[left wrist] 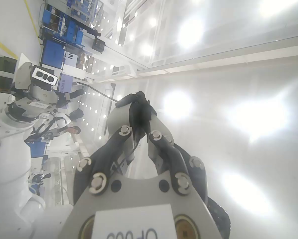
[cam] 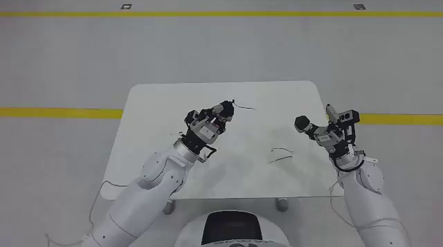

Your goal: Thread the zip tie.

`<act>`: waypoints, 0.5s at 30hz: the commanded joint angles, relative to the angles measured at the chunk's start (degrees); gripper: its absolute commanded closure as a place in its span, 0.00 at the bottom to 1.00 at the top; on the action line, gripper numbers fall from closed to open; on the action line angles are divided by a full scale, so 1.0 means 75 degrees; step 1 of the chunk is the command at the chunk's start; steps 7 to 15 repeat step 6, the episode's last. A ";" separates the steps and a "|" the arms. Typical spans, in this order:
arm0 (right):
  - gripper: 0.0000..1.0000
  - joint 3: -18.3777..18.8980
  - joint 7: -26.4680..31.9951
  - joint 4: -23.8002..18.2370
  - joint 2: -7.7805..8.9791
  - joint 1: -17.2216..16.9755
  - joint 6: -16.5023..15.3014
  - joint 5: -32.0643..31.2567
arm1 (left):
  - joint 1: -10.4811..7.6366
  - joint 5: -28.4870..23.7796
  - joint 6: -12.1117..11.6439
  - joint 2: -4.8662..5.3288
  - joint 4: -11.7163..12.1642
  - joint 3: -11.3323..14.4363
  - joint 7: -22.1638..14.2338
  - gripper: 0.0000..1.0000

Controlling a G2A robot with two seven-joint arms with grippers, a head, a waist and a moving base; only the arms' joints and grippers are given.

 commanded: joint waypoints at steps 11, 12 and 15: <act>0.00 0.0000 0.0000 0.0000 0.0000 0.0000 0.0000 0.0000 | 0.0000 0.0000 0.0000 0.0000 0.0000 0.0000 0.0000 1.00; 0.00 0.0000 0.0000 0.0000 0.0000 0.0000 0.0000 0.0000 | 0.0000 0.0000 0.0000 0.0000 0.0000 0.0000 0.0000 1.00; 0.00 0.0000 0.0000 0.0000 0.0000 0.0000 0.0000 0.0000 | 0.0000 0.0000 0.0000 0.0000 0.0000 0.0000 0.0000 1.00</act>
